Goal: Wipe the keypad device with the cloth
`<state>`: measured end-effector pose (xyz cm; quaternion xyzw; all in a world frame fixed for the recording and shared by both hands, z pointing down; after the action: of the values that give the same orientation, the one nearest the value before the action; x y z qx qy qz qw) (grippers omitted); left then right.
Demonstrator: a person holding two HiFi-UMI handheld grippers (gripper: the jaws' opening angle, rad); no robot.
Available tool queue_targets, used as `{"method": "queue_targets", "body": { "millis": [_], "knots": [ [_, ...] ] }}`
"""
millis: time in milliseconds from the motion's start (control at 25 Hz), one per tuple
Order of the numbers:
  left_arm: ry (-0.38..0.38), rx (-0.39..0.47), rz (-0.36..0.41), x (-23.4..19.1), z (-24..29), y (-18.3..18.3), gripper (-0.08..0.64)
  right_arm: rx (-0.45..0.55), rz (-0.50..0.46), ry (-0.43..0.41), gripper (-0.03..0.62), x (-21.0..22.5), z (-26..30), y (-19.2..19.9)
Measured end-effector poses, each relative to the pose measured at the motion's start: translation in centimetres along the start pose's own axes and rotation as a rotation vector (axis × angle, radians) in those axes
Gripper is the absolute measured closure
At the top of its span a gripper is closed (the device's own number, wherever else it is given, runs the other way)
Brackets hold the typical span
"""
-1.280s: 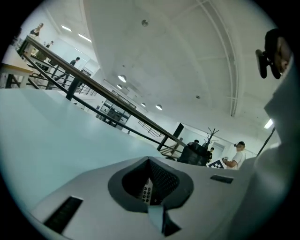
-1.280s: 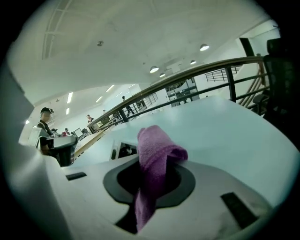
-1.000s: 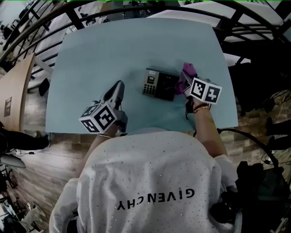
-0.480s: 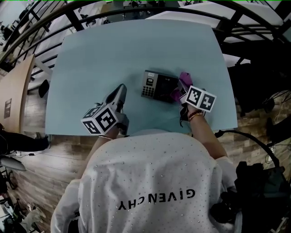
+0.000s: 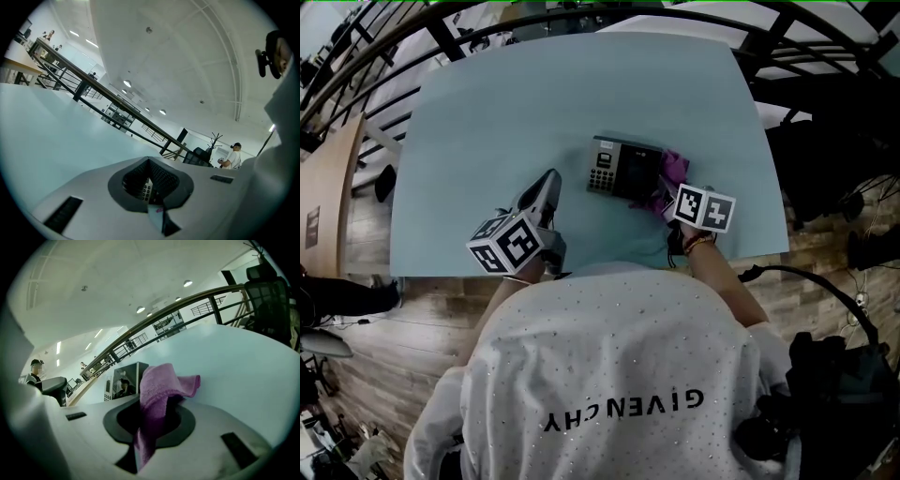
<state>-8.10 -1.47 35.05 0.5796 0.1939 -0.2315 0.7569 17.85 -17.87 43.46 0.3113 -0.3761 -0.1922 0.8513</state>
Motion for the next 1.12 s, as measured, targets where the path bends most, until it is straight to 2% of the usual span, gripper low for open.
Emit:
{"method": "queue_targets", "body": {
  "millis": [360, 480, 600, 760, 880, 960, 1120],
  "knots": [
    [0.04, -0.043, -0.018, -0.5, 0.4, 0.9, 0.56, -0.101, 0.012, 0.005, 0.543, -0.3, -0.4, 3.2],
    [0.061, -0.049, -0.017, -1.0, 0.6, 0.1, 0.56, -0.163, 0.057, -0.016, 0.543, -0.5, -0.8, 3.6],
    [0.067, -0.062, -0.028, -2.2, 0.6, -0.5, 0.56, -0.244, 0.062, -0.023, 0.543, -1.1, -0.9, 4.5],
    [0.088, -0.077, -0.034, -3.5, -0.1, -1.6, 0.56, -0.272, 0.033, 0.036, 0.543, -1.5, -1.3, 4.4],
    [0.091, -0.056, -0.04, -5.0, -0.8, -3.1, 0.56, -0.187, -0.006, 0.099, 0.543, -1.9, -2.0, 1.0],
    [0.091, -0.036, -0.048, -6.3, -1.2, -4.0, 0.56, -0.086, -0.037, 0.134, 0.543, -2.6, -2.6, -2.3],
    [0.098, -0.028, -0.054, -8.9, -2.7, -4.9, 0.56, 0.243, -0.112, 0.159, 0.542, -5.3, -3.9, -9.1]
  ]
}}
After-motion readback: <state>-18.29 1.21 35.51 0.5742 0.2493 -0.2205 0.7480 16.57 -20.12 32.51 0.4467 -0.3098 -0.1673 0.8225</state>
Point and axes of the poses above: the fingertips, and each gripper's own axes: z forward along the fingers, x to its right, y out of its underside, the point moved 8 cm from there along -z, backward along the fingers, and after that the axes turned 6 degrees about -y, right-handed, at the moved point
